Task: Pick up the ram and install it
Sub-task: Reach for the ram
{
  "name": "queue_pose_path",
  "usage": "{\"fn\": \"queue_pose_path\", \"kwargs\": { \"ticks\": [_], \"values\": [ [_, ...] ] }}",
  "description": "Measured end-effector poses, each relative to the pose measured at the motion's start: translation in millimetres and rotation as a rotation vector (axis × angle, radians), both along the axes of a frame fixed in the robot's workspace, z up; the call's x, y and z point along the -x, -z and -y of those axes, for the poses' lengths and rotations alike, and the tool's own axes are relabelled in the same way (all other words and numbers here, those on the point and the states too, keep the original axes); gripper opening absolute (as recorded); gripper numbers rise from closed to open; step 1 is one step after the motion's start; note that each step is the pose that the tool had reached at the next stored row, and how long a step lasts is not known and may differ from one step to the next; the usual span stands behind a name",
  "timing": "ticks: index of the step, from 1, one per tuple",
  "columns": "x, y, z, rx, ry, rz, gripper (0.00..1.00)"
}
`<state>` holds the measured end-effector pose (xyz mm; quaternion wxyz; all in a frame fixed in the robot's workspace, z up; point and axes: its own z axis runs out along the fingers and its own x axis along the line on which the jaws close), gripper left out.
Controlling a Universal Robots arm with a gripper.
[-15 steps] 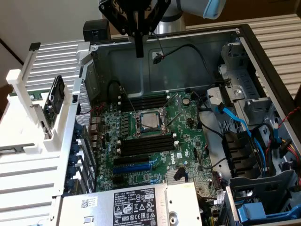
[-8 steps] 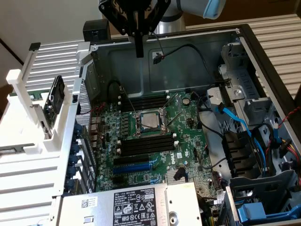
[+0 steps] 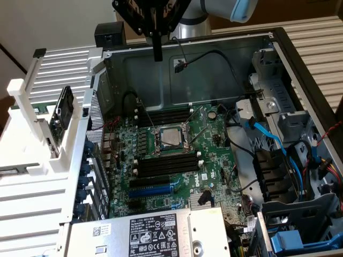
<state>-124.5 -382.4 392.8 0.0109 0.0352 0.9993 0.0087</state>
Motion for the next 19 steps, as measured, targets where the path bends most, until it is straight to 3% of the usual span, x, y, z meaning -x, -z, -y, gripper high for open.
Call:
{"fn": "queue_pose_path", "kwargs": {
  "ticks": [10, 19],
  "values": [
    [25.0, -0.1, -11.6, 0.0294, 0.0, 0.0001, 0.1],
    [51.9, 0.0, -16.0, 0.047, 0.0, 0.006, 0.1]
  ]
}}
